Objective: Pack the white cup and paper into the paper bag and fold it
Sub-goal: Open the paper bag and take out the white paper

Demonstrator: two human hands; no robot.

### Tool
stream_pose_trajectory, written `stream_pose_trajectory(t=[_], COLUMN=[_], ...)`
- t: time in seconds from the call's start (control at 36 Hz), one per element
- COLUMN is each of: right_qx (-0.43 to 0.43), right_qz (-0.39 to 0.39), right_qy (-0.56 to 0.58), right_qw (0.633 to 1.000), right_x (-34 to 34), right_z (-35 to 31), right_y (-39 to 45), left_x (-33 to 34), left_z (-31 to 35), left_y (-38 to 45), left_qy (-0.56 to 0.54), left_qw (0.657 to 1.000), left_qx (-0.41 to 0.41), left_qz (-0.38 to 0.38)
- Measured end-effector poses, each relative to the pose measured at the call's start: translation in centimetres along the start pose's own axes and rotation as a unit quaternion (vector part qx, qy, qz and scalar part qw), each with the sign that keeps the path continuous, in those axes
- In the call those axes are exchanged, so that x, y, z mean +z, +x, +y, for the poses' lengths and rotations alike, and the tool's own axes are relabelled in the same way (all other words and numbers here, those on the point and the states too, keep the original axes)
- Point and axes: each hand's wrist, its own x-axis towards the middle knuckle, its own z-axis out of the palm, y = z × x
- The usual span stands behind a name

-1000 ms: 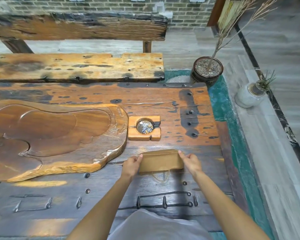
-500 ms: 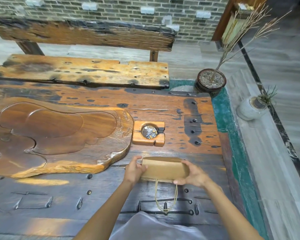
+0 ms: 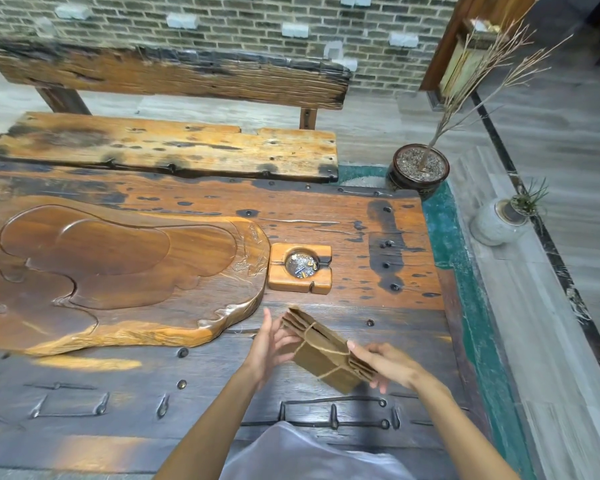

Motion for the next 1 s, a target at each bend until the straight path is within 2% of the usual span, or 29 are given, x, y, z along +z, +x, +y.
stream_pose_trajectory(t=[0.14, 0.22, 0.33, 0.44, 0.64, 0.75, 0.83, 0.92, 1.0], right_qx=[-0.033, -0.075, -0.127, -0.139, -0.165, -0.2, -0.203, -0.192, -0.148], right_qz=[0.001, 0.024, 0.039, 0.068, 0.08, 0.099, 0.089, 0.089, 0.118], right_qy=[-0.017, -0.017, -0.012, -0.005, 0.025, -0.039, -0.023, 0.039, 0.069], right_qw=[0.999, 0.997, 0.991, 0.988, 0.983, 0.974, 0.975, 0.977, 0.98], right_x=[1.7, 2.5, 3.3, 3.5, 4.2, 4.8, 5.1, 5.3, 5.3], right_z=[-0.6, -0.7, -0.3, -0.8, -1.2, -1.2, -1.6, -2.0, -2.0], right_y=[-0.9, -0.7, -0.1, -0.3, -0.5, -0.6, -0.5, -0.4, -0.4], left_x=[0.2, 0.6, 1.1, 1.3, 3.2, 4.5, 5.0, 4.5, 4.0], left_z=[-1.3, -2.3, -3.8, -4.4, -3.7, -3.4, -3.6, -4.4, -5.3], left_y=[-0.8, -1.2, -1.7, -2.2, -3.5, -4.1, -4.0, -3.1, -2.1], left_qy=[-0.041, -0.111, -0.149, -0.153, -0.024, 0.043, 0.078, 0.161, 0.208], left_qw=[0.999, 0.994, 0.986, 0.981, 0.998, 0.996, 0.991, 0.985, 0.975], left_qx=[-0.003, -0.007, -0.015, -0.026, -0.015, 0.048, 0.096, 0.061, 0.062], left_qz=[-0.019, -0.022, -0.077, -0.119, -0.054, -0.055, -0.056, 0.009, 0.048])
